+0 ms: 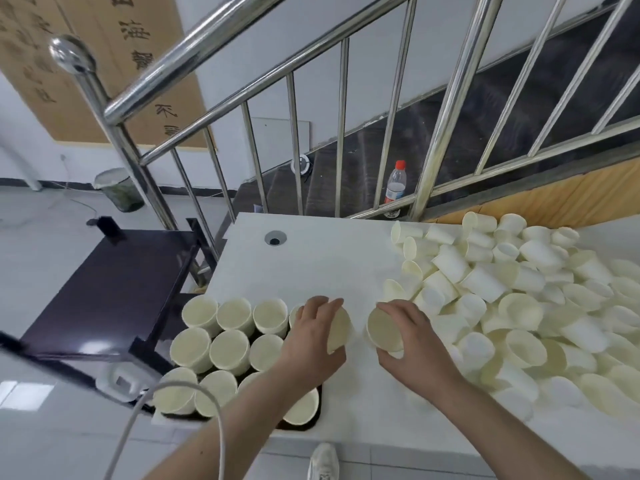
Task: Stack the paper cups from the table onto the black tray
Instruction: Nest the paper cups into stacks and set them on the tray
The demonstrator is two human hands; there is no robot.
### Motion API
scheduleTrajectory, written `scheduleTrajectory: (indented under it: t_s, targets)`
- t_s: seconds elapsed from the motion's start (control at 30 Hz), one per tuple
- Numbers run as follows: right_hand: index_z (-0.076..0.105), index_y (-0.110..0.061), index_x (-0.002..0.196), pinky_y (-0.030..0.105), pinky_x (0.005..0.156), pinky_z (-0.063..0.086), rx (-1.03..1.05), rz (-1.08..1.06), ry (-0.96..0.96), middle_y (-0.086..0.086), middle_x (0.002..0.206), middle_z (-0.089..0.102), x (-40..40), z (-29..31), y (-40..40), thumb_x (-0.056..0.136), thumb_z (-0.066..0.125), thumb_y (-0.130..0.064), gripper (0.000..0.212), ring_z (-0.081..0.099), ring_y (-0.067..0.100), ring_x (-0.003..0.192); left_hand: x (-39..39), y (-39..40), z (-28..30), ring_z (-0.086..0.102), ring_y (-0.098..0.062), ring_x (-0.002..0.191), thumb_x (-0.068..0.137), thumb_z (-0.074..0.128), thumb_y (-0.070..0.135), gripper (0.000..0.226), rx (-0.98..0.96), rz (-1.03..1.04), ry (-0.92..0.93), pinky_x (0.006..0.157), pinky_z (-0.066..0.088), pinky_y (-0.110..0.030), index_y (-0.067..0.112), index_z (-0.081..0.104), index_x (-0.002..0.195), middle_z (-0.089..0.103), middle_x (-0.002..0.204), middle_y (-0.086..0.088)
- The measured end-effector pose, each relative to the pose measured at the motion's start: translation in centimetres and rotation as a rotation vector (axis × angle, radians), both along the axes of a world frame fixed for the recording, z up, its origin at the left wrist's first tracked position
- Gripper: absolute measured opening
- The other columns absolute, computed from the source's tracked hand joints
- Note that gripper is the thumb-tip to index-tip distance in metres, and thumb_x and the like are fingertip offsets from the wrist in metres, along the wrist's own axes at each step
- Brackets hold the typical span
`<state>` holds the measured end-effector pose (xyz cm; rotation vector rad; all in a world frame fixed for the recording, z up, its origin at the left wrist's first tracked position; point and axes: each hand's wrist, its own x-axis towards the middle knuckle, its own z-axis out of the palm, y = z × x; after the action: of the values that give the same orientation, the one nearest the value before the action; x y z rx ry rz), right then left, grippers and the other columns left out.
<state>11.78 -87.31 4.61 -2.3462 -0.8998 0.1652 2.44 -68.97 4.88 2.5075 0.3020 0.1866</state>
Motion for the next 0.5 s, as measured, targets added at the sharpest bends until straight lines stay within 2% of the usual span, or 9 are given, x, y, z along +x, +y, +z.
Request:
scheduleTrajectory:
  t_s: [0.13, 0.23, 0.3, 0.5]
  targets:
    - [0.042, -0.032, 0.140, 0.016, 0.092, 0.036, 0.014, 0.065, 0.036, -0.019, 0.134, 0.034, -2.8, 0.5, 0.8, 0.082, 0.069, -0.019, 0.065, 0.035, 0.002, 0.127, -4.7, 1.5, 1.1, 0.038, -0.020, 0.126, 0.078, 0.067, 0.022, 0.077, 0.004, 0.103, -0.018, 0.096, 0.042, -0.029, 0.025, 0.032, 0.146, 0.030, 0.139, -0.001]
    - [0.042, -0.031, 0.139, 0.015, 0.092, 0.033, 0.030, 0.106, 0.072, -0.020, 0.134, 0.034, -5.1, 1.0, 2.9, 0.082, 0.070, -0.020, 0.065, 0.034, 0.002, 0.127, -8.4, 3.5, 1.6, 0.040, -0.017, 0.123, 0.078, 0.069, 0.022, 0.077, 0.010, 0.185, -0.029, 0.094, 0.032, -0.015, 0.026, 0.033, 0.146, 0.031, 0.137, -0.001]
    - [0.042, -0.031, 0.139, 0.014, 0.092, 0.033, 0.042, 0.133, 0.072, -0.021, 0.133, 0.034, -6.4, 1.2, 4.8, 0.082, 0.070, -0.020, 0.064, 0.034, 0.001, 0.128, -10.3, 5.2, 1.6, 0.038, -0.014, 0.123, 0.079, 0.069, 0.024, 0.077, 0.020, 0.229, -0.031, 0.092, 0.030, -0.012, 0.028, 0.031, 0.146, 0.031, 0.136, 0.002]
    - [0.037, -0.032, 0.143, 0.017, 0.100, 0.033, -0.001, 0.220, 0.106, -0.018, 0.140, 0.031, -9.4, 1.0, 11.0, 0.083, 0.067, -0.026, 0.067, 0.033, 0.004, 0.131, -13.9, 10.7, 0.3, 0.040, -0.014, 0.126, 0.081, 0.069, 0.031, 0.075, 0.055, 0.271, -0.007, 0.100, 0.041, -0.026, 0.025, 0.032, 0.146, 0.032, 0.141, 0.008]
